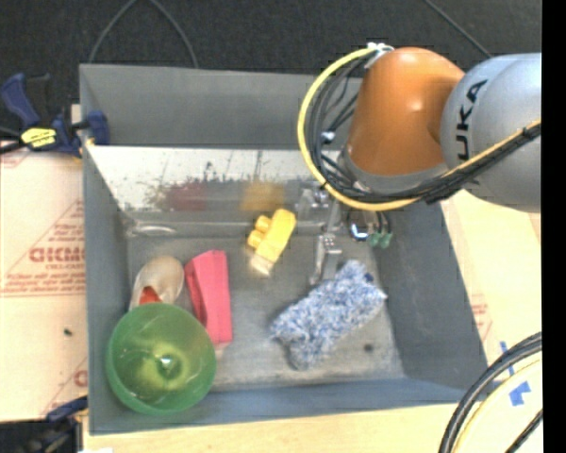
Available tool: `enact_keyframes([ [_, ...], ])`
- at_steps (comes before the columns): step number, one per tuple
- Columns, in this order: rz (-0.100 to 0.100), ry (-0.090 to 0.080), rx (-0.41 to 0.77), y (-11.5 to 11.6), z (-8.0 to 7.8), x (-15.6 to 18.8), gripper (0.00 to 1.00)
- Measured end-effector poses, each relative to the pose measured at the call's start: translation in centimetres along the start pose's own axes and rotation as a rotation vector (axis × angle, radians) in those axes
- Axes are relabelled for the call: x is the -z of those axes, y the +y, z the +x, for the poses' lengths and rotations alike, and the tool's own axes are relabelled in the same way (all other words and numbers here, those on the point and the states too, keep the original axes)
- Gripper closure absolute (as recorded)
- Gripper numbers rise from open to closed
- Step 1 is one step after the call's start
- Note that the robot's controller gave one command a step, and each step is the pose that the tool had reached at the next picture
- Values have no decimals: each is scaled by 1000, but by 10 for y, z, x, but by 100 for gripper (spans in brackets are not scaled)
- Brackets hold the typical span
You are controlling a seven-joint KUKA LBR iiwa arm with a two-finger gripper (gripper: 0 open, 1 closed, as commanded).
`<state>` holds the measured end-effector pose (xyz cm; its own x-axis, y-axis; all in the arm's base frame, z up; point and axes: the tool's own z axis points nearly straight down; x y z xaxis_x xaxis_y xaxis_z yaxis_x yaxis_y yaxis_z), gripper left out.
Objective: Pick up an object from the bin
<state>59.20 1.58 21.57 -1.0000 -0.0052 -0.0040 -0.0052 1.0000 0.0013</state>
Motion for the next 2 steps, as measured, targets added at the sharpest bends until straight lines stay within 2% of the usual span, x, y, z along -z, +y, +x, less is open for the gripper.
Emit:
enact_keyframes([
  [1, 0, 0, 0, 0, 0, 0, 0],
  [2, 1, -7, 150, -18, 6, -103, 0],
])
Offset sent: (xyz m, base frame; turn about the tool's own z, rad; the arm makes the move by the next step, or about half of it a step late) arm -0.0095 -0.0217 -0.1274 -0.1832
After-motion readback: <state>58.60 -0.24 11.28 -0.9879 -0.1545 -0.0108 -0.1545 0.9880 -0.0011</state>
